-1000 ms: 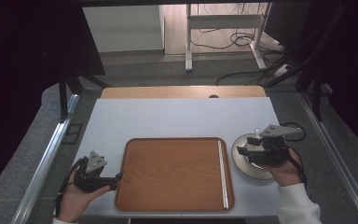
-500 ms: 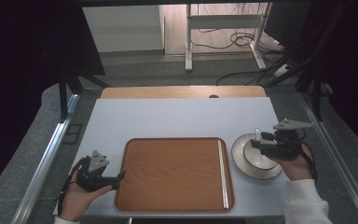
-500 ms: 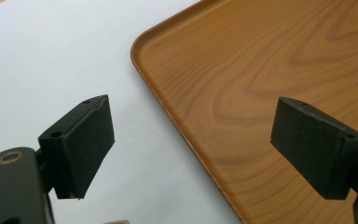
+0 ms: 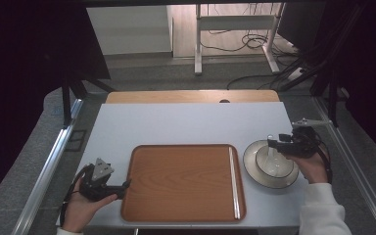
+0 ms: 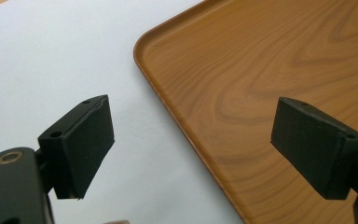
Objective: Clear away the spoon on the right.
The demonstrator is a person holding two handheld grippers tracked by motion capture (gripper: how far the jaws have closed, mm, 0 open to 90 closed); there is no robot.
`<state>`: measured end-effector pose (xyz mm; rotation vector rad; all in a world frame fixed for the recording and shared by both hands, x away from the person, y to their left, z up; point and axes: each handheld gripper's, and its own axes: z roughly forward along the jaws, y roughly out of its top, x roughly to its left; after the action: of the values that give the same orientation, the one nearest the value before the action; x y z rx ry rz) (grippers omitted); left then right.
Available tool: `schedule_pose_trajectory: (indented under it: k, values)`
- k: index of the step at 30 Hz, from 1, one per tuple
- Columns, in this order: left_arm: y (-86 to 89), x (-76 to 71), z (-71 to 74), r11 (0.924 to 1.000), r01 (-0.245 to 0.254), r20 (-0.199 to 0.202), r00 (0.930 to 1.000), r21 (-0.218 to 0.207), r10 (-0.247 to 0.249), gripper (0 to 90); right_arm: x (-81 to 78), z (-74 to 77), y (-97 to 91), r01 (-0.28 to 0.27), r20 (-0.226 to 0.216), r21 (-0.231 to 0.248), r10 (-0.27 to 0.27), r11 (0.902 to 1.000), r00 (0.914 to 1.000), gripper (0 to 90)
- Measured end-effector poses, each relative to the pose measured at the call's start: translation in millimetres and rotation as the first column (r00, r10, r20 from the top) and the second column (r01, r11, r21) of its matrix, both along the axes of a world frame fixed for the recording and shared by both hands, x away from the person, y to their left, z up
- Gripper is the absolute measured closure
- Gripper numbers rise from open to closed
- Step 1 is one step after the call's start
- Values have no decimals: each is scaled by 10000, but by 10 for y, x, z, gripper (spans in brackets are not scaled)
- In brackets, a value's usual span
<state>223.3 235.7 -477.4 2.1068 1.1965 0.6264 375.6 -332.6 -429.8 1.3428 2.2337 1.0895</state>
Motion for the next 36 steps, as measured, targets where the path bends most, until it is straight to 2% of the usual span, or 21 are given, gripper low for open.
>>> schedule_pose_trajectory:
  k: [5,8,20,23,28,36]
  values:
    - [4,-8,0,10000,-63,19,10000,-30,63,128,177,-101,33,129,-455,-86,-133,9999,9989,415]
    - [9,-9,0,10000,-84,25,10000,-40,84,128,238,-140,39,253,-733,-34,-255,9997,9970,449]
    - [2,0,-6,10000,-55,17,10000,-17,55,129,252,-192,-9,369,-1336,676,-276,9970,9907,620]
    - [4,2,-9,10000,-52,7,10000,-2,52,128,254,-211,-7,471,-1447,706,-365,9964,9888,680]
    - [11,1,-9,10000,-90,25,10000,-32,90,129,242,-209,-15,570,-1455,1005,-420,9933,9885,740]
    - [10,1,-5,9999,-114,70,9999,-72,115,129,183,-135,-6,503,-922,979,-412,9939,9949,772]
